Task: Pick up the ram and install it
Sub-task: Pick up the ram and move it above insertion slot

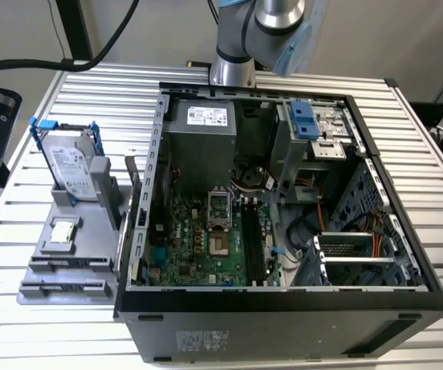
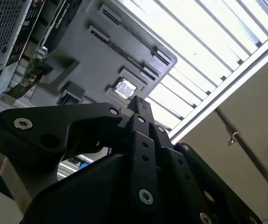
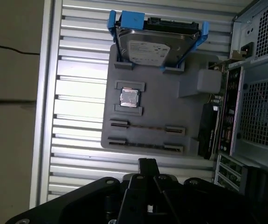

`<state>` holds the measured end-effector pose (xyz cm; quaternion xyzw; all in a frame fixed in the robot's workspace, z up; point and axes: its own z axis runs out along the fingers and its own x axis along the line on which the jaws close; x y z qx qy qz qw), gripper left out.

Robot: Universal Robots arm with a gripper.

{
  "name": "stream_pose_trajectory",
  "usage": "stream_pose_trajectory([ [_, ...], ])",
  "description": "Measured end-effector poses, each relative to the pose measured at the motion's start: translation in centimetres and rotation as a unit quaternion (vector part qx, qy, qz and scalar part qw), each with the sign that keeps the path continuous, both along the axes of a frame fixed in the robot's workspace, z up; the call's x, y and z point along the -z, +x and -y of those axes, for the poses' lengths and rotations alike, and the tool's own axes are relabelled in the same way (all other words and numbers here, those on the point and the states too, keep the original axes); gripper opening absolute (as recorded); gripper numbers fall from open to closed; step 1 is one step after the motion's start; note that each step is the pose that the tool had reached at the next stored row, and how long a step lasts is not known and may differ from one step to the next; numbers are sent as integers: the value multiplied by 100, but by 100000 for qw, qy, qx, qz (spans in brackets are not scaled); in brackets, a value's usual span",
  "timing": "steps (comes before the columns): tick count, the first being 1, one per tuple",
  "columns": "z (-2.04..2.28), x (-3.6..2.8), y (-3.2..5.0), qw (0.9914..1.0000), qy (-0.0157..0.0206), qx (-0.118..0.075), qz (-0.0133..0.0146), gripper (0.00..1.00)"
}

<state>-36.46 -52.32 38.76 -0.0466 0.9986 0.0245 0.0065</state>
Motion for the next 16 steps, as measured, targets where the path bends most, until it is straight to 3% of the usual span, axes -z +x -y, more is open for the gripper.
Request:
stream_pose_trajectory([
  [5,0,0,0,100000,0,-128,-3,0],
  [9,0,0,0,99965,-2,-2634,-5,0],
  [12,0,0,0,99857,0,-5348,-2,0],
  [16,0,0,0,99600,-1,-8936,-3,0],
])
